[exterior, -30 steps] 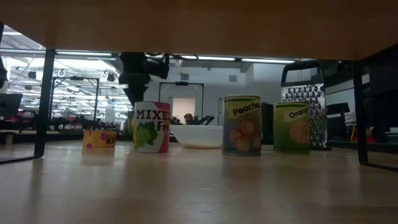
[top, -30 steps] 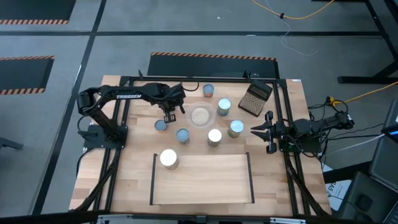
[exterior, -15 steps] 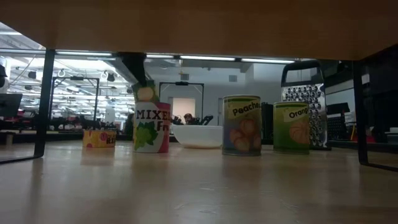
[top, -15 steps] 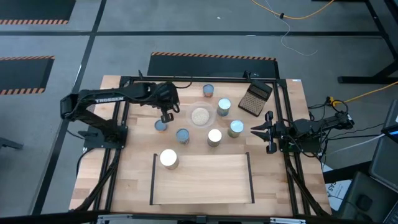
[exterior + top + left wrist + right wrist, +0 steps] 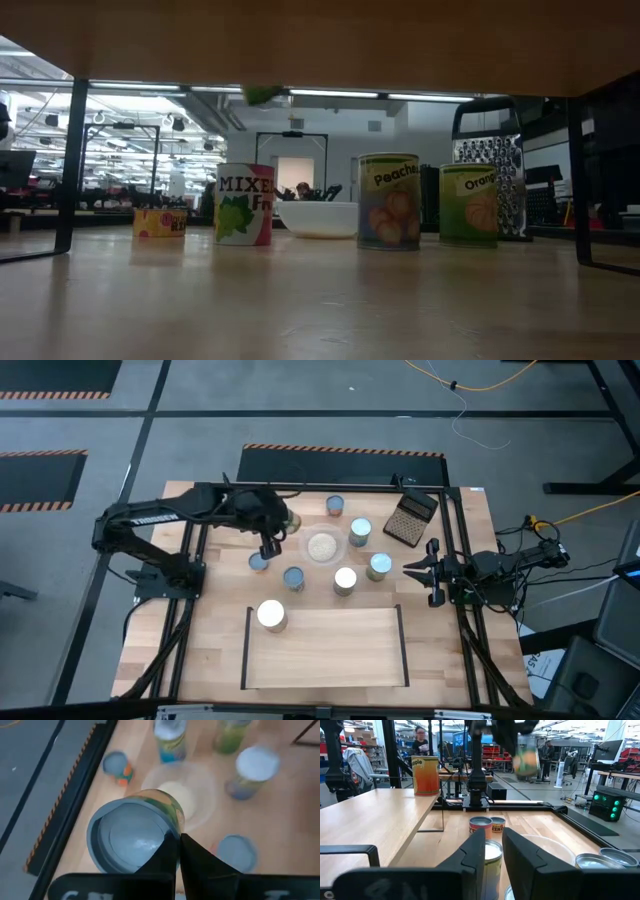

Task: Pick and place cans onto a shelf
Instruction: Put the small canned peaches on the shelf

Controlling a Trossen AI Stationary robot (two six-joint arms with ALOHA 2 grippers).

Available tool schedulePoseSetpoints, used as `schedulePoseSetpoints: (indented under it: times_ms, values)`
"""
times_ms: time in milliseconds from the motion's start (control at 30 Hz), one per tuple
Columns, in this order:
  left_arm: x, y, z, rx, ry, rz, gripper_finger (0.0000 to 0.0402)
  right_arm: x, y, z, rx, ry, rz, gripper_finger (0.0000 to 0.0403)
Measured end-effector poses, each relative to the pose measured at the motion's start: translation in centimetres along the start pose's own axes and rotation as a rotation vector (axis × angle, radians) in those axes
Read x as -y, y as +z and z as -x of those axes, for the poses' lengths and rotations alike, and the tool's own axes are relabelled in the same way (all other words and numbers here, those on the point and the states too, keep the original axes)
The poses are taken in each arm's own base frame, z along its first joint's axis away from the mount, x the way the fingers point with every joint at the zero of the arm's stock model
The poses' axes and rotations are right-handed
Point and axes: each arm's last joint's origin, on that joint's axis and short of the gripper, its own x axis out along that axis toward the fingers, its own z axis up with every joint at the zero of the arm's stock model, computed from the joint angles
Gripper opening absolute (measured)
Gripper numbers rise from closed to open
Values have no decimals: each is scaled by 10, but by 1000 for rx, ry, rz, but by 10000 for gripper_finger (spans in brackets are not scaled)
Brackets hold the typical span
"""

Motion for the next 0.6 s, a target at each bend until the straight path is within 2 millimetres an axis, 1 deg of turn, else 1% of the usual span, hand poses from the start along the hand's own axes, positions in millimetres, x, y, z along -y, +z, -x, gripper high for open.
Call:
schedulePoseSetpoints:
  times_ms: [67, 133, 233, 267, 400, 600]
  values:
    - [5, 12, 14, 52, -23, 11, 1, 0, 0, 0, 0, 0, 0, 71]
    - [11, 17, 25, 57, -48, 21, 1, 0, 0, 0, 0, 0, 0, 71]
    - [22, 30, 38, 111, -88, 23, 1, 0, 0, 0, 0, 0, 0, 71]
    - [25, 31, 42, 100, -98, 18, 1, 0, 0, 0, 0, 0, 0, 71]
    - [42, 44, 48, 102, -141, -1, 1, 0, 1, 0, 4, 0, -1, 71]
    - [77, 63, 42, 45, -200, -50, 1, 0, 0, 0, 0, 0, -1, 71]
